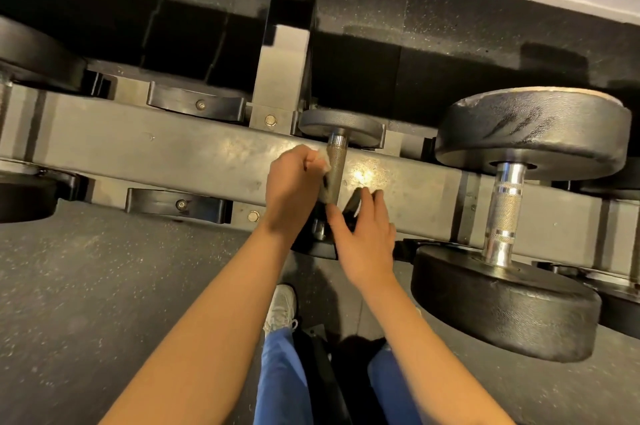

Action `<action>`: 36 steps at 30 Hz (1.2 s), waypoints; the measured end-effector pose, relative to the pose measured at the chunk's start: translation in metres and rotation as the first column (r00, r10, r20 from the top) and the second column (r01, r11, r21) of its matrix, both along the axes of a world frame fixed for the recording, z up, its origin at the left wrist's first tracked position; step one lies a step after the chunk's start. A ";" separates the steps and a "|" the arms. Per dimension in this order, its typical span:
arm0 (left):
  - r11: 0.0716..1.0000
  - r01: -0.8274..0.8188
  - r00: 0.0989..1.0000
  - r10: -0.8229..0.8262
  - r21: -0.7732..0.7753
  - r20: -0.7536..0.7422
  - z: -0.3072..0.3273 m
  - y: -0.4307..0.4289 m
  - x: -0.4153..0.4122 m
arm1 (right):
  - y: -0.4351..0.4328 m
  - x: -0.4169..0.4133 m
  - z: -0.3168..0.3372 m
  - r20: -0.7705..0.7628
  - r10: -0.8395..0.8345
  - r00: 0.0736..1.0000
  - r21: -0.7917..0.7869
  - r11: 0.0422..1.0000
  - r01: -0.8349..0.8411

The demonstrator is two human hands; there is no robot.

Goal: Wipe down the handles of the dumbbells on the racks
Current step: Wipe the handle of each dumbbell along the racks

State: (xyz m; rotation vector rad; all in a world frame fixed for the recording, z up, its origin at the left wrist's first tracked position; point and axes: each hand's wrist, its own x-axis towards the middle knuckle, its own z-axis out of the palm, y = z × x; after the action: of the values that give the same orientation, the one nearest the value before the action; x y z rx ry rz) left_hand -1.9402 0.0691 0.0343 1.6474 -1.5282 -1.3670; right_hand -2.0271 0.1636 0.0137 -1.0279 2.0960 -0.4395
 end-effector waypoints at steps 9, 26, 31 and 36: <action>0.994 0.112 0.974 -0.110 0.003 0.198 -0.008 0.008 0.014 | -0.008 -0.012 0.008 -0.070 0.130 0.989 0.183 0.976 -0.116; 0.979 0.199 0.959 -0.202 0.036 0.199 0.006 0.013 0.024 | -0.010 -0.014 0.015 0.257 -0.069 0.964 -0.175 0.978 0.117; 0.982 0.182 0.982 -0.184 0.060 0.044 0.020 0.010 0.009 | -0.019 -0.015 0.032 0.617 -0.180 0.766 -0.134 0.935 0.328; 0.971 0.233 0.969 -0.226 -0.060 0.105 0.027 0.005 0.012 | -0.030 -0.021 0.030 0.523 -0.240 0.818 -0.117 0.930 0.347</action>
State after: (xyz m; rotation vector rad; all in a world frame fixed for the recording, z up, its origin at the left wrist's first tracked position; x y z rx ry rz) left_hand -1.9284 0.0737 0.0615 1.5516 -1.8518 -1.3457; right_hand -2.0477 0.1340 0.0439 -0.6007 1.7507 -0.9915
